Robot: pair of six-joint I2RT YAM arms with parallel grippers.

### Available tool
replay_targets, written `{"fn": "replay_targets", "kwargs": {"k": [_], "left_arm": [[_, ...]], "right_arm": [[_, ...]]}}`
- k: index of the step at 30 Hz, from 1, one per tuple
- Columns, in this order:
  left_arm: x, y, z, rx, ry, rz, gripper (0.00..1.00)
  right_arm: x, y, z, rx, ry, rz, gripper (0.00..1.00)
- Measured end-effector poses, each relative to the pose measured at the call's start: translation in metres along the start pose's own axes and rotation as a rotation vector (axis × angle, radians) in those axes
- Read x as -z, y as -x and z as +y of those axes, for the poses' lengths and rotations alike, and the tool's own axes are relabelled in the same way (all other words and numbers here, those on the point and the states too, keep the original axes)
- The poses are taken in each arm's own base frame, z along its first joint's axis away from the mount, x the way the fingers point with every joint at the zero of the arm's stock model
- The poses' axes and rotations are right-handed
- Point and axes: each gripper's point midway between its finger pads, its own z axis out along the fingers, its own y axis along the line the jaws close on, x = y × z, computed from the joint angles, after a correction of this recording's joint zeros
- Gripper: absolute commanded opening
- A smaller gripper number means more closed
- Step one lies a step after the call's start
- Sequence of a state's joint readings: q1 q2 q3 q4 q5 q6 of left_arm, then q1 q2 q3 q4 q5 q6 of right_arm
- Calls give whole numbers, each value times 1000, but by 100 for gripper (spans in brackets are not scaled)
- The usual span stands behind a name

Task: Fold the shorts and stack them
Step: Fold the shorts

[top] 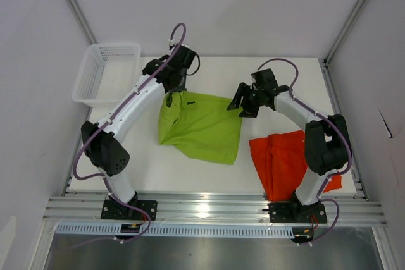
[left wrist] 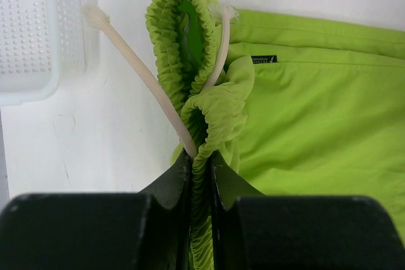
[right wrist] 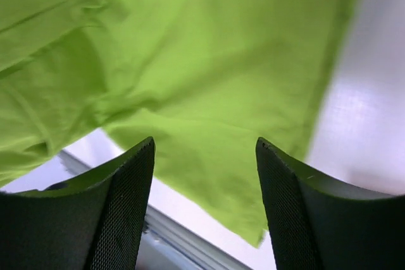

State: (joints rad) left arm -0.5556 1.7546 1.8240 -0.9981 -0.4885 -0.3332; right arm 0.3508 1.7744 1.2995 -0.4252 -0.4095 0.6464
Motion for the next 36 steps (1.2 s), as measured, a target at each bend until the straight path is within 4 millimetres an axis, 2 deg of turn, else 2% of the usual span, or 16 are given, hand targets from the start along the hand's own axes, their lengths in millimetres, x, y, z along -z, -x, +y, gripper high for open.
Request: {"fn": "replay_targets", "kwargs": {"k": [3, 7, 15, 23, 25, 30, 36], "left_arm": [[-1, -2, -8, -14, 4, 1, 0], [-4, -5, -18, -41, 14, 4, 0], [-4, -9, -42, -84, 36, 3, 0], [-11, -18, -84, -141, 41, 32, 0], [-12, -22, -93, -148, 40, 45, 0], [-13, -34, -110, -141, 47, 73, 0], [-15, -53, -123, -127, 60, 110, 0]], "right_arm": [[1, 1, -25, 21, -94, -20, 67], [-3, -7, -54, 39, -202, -9, 66], [-20, -20, -87, 44, -306, 28, 59], [-36, -31, -93, 61, -313, 57, 39], [-38, -31, -91, 68, -304, 51, 30], [-44, -33, -88, 73, -281, 49, 22], [-49, -31, -84, 73, -249, 42, 20]]}}
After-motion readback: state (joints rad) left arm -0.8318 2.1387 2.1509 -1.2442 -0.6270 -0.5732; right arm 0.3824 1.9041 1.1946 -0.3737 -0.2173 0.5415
